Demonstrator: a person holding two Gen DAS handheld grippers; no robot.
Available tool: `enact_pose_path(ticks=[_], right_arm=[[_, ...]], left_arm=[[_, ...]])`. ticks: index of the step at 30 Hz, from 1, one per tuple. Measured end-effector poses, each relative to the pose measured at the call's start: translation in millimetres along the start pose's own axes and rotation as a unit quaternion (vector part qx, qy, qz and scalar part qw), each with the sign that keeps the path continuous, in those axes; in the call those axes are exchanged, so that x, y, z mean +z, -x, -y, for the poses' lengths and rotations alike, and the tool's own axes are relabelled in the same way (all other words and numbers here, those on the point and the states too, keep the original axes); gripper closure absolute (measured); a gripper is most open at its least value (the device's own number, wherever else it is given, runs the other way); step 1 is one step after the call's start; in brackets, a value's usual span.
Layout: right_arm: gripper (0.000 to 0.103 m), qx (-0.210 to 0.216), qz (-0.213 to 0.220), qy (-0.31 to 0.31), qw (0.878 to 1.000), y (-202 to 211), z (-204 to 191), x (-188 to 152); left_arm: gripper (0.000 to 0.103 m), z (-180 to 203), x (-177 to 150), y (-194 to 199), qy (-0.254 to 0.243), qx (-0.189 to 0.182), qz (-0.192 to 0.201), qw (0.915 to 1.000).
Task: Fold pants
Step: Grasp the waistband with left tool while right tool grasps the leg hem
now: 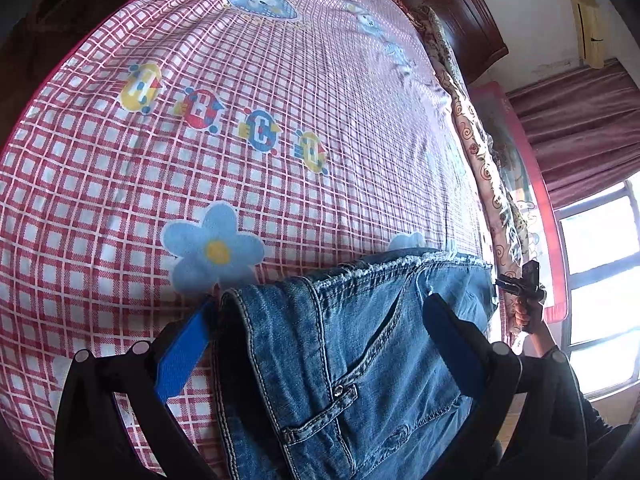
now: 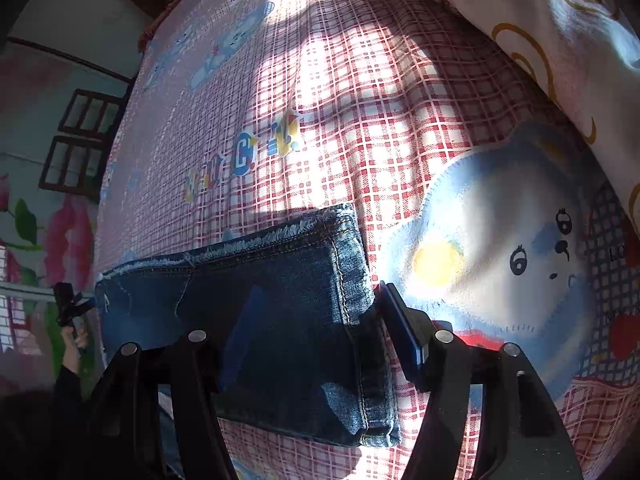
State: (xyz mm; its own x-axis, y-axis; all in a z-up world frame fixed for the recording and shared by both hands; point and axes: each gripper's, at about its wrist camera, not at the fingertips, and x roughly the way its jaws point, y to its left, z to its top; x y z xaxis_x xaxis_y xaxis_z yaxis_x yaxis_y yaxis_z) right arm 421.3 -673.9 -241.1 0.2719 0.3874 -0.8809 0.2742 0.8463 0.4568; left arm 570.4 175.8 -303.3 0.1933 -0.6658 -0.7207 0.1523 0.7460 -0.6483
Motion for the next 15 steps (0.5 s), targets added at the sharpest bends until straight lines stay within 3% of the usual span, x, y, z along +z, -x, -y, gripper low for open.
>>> enact_pose_path(ticks=[6,9,11,15], right_arm=[[0.040,0.001,-0.001,0.001,1.000,0.4,1.4,-0.7],[0.040,0.001,-0.003,0.003,1.000,-0.2,0.9,0.2],[0.040,0.002,-0.003,0.003,1.000,-0.3,0.8,0.0],[0.040,0.002,-0.008,0.006,1.000,-0.8,-0.8,2.3]], left_arm=[[0.004,16.4,0.1,-10.4,-0.055,-0.003,-0.013,0.9984],[0.022,21.1,0.3,-16.7,-0.080,0.018,-0.019,0.9964],[0.057,16.8,2.4,-17.8,-0.073,0.022,-0.020,0.9969],[0.071,8.6,2.2,-14.0,-0.070,0.025,-0.019,0.9970]])
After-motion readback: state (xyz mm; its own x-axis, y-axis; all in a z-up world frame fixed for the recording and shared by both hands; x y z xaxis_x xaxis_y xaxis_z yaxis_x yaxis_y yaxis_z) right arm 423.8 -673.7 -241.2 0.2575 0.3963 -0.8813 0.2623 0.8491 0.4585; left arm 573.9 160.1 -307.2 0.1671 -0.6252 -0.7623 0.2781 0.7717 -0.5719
